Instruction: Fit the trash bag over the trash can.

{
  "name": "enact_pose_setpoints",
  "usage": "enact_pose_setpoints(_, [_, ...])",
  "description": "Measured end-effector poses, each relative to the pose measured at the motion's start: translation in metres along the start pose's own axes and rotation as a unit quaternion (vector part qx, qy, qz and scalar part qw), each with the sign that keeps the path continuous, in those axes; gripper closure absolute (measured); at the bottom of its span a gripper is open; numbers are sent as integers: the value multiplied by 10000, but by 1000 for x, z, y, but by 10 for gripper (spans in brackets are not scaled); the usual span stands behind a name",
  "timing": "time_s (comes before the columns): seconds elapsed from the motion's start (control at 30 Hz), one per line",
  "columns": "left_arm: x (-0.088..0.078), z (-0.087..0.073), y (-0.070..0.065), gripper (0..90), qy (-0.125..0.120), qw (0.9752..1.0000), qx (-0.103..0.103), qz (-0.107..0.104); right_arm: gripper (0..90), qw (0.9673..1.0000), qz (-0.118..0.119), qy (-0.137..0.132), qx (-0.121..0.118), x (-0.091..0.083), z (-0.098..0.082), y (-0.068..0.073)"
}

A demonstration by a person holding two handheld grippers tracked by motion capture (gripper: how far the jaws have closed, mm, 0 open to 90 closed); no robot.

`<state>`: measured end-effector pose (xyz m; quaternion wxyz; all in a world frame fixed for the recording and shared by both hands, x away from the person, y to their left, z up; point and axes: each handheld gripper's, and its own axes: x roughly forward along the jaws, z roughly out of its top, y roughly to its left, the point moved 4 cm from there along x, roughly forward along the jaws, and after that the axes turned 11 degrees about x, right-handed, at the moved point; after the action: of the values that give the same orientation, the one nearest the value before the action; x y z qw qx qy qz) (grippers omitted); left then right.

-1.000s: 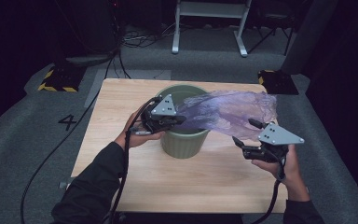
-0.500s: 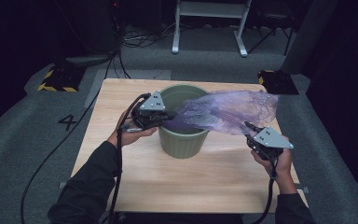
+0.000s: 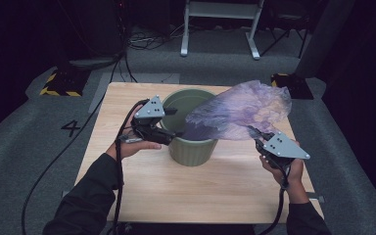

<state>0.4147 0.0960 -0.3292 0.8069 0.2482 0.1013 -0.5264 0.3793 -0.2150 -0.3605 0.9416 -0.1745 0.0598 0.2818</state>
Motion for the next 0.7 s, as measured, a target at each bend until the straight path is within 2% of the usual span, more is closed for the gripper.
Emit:
enact_pose_setpoints(0.17, [6, 19, -18, 248, -129, 9995, 266, -125, 900, 9997, 221, -101, -77, 5, 17, 15])
enact_pose_setpoints(0.23, [10, 26, -25, 252, -191, 9992, 295, -185, 897, 9994, 314, -128, -79, 7, 22, 21])
enact_pose_setpoints(0.33, [16, 31, -29, 298, -35, 9993, 368, -63, 891, 9988, 433, -165, -148, 9, 30, 31])
enact_pose_setpoints(0.37, [18, 32, -30, 383, 2, 9992, 385, -51, 888, 9985, 476, -195, -183, 9, 33, 36])
enact_pose_setpoints(0.43, [21, 33, -31, 442, 115, 9991, 401, 48, 884, 9979, 578, -202, -214, 9, 37, 41])
enact_pose_setpoints(0.5, [22, 32, -32, 625, 168, 9985, 523, 52, 878, 9970, 706, -235, -220, 8, 40, 48])
enact_pose_setpoints(0.57, [21, 30, -32, 741, 164, 9979, 619, 67, 869, 9963, 791, -251, -222, 7, 41, 53])
enact_pose_setpoints(0.67, [17, 25, -31, 872, 150, 9973, 708, 112, 853, 9950, 923, -353, -157, 4, 42, 58])
enact_pose_setpoints(0.7, [15, 23, -30, 889, 143, 9973, 717, 103, 844, 9949, 927, -368, -162, 4, 42, 60])
